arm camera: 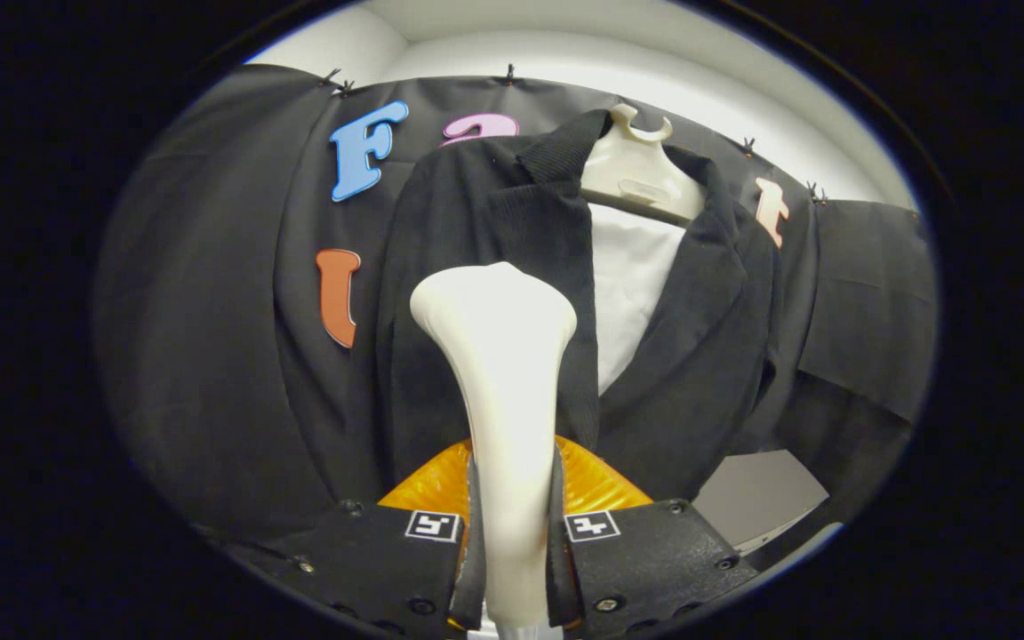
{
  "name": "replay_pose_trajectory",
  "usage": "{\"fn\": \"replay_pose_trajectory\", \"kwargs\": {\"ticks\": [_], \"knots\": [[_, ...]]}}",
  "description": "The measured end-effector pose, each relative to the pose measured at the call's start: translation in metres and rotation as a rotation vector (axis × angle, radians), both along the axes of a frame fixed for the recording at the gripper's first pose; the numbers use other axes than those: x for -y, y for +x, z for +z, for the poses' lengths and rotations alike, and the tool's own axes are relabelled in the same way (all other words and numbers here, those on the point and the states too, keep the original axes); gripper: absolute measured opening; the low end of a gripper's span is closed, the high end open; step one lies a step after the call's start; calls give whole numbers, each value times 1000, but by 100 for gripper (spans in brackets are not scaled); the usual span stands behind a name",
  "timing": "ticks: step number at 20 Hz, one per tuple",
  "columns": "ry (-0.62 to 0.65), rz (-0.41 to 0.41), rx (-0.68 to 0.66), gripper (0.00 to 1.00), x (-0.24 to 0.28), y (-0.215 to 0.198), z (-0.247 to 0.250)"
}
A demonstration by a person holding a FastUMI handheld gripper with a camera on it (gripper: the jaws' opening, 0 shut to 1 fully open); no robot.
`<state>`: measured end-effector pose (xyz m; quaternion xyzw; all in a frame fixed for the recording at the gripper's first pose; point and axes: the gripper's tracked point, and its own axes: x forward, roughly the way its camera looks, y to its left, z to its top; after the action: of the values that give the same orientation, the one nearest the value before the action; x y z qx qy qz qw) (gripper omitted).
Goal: Iron the clothes twice with a garment steamer, once on the left side and once on the right side.
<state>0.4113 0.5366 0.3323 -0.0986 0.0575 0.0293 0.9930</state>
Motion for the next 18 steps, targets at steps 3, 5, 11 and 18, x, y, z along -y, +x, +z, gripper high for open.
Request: {"fn": "replay_pose_trajectory", "kwargs": {"ticks": [3,5,11,18], "knots": [[-4,-6,-26,30,5,-1,-21],[-10,-9,-44,30,10,-4,-35],[-21,-5,-97,30,14,-5,-75],[-43,-7,-141,30,16,-7,-121]]}}
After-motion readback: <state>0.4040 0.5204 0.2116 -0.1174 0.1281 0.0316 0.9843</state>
